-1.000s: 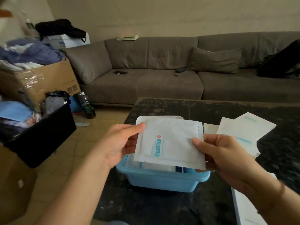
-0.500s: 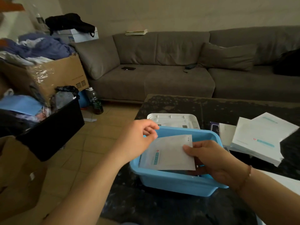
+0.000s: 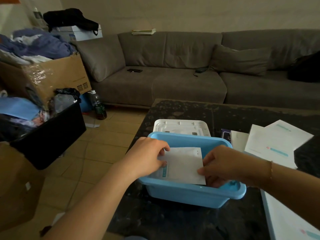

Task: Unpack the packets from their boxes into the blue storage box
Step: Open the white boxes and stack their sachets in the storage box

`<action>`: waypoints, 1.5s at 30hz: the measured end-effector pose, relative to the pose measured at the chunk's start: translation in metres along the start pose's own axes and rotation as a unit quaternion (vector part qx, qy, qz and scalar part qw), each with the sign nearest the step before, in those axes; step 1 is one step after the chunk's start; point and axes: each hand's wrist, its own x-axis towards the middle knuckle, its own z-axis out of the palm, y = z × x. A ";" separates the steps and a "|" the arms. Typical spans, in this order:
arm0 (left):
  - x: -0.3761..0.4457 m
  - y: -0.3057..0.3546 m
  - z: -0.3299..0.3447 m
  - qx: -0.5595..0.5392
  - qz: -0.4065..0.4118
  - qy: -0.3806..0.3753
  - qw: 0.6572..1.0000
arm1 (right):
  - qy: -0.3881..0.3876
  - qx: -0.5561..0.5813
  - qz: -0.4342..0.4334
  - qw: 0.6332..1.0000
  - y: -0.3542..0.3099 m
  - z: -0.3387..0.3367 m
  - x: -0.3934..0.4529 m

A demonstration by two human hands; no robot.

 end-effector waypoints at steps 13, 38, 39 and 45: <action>0.010 0.010 -0.028 0.143 0.007 -0.231 0.962 | 0.091 -0.292 -0.097 0.947 0.000 -0.002 0.006; 0.017 0.017 -0.045 0.225 0.026 -0.298 0.927 | 0.076 -0.240 -0.174 0.952 0.010 0.009 0.025; 0.013 0.020 -0.051 0.215 0.030 -0.277 0.936 | 0.089 -0.242 -0.173 0.950 0.009 0.006 0.020; -0.019 0.076 -0.032 -0.022 0.214 0.106 0.971 | 0.230 -0.117 -0.206 0.944 0.019 -0.034 -0.031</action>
